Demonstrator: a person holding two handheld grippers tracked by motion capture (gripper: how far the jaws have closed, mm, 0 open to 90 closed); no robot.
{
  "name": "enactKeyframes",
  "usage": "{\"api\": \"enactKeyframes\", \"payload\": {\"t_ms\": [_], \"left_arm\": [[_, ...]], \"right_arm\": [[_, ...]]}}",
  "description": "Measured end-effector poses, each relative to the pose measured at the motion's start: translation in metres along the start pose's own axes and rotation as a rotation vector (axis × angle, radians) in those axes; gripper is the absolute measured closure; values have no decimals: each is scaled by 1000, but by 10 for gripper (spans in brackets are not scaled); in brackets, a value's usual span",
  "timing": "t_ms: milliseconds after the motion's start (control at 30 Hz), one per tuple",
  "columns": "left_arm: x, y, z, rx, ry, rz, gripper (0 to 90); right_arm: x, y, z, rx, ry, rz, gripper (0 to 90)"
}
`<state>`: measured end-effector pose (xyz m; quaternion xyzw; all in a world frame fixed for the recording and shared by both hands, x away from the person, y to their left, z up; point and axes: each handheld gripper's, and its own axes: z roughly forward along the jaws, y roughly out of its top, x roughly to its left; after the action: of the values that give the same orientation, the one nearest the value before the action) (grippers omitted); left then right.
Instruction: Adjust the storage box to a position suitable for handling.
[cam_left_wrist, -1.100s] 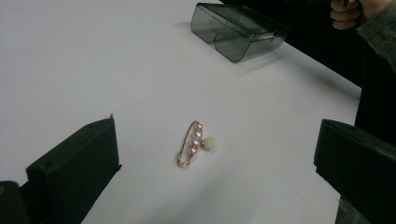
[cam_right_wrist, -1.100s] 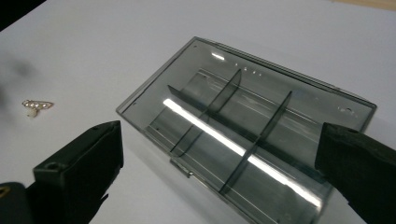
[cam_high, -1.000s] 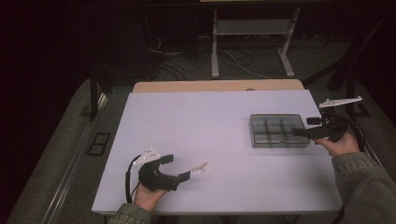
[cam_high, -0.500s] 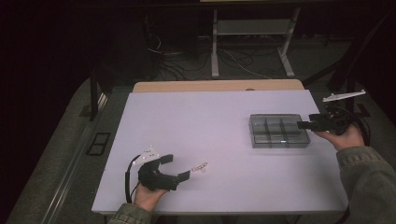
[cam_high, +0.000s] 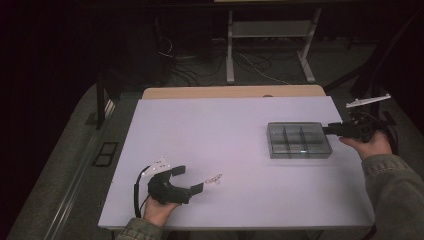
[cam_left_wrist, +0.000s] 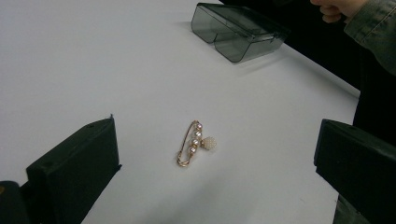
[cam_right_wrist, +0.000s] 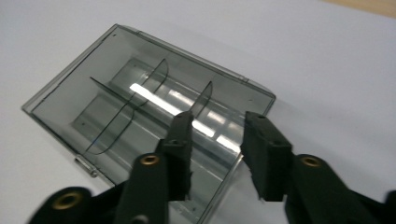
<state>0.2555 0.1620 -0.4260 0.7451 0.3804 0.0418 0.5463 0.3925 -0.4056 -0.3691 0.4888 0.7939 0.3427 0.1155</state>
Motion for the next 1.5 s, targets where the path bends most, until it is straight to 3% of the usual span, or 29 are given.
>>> {"api": "enactKeyframes", "payload": {"t_ms": [233,1033,1500], "left_arm": [[1,0,0,0,-1,-2,0],[1,0,-2,-14,3,-9,0],[2,0,-4,-22,5,-13,0]], "right_arm": [[-1,3,4,-6,-51,-22,891],[-14,-2,34,101,-147,25,893],[-24,-18,49,138,-93,77,893]]}}
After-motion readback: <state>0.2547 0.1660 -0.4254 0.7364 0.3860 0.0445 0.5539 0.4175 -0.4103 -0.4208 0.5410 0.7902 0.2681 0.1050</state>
